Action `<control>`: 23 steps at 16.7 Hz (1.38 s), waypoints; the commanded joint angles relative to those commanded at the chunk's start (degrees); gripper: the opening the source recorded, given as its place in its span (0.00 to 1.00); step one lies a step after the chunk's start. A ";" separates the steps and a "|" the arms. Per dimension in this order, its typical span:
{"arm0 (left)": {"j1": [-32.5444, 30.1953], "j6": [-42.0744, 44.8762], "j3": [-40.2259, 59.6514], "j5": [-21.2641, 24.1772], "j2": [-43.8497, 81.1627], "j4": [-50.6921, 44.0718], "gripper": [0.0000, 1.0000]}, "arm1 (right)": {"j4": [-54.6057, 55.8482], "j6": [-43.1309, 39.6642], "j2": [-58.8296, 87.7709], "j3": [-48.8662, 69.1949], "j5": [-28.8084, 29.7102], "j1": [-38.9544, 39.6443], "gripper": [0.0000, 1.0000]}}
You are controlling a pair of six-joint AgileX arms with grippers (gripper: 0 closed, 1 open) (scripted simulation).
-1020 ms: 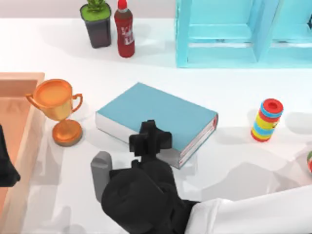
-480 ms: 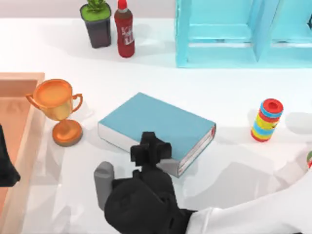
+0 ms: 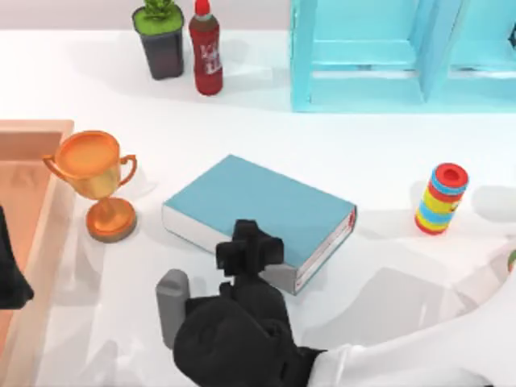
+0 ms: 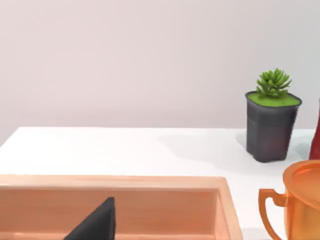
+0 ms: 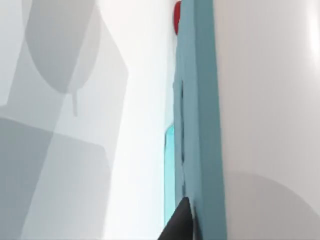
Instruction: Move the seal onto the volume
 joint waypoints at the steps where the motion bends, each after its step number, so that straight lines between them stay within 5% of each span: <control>1: 0.00 0.00 0.00 0.00 0.00 0.00 1.00 | 0.00 0.00 0.00 0.00 0.00 0.00 0.38; 9: 0.00 0.00 0.00 0.00 0.00 0.00 1.00 | 0.00 0.00 0.00 0.00 0.00 0.00 0.98; 23: 0.00 0.00 0.00 0.00 0.00 0.00 1.00 | -6.09 5.13 -0.49 0.20 2.98 2.81 1.00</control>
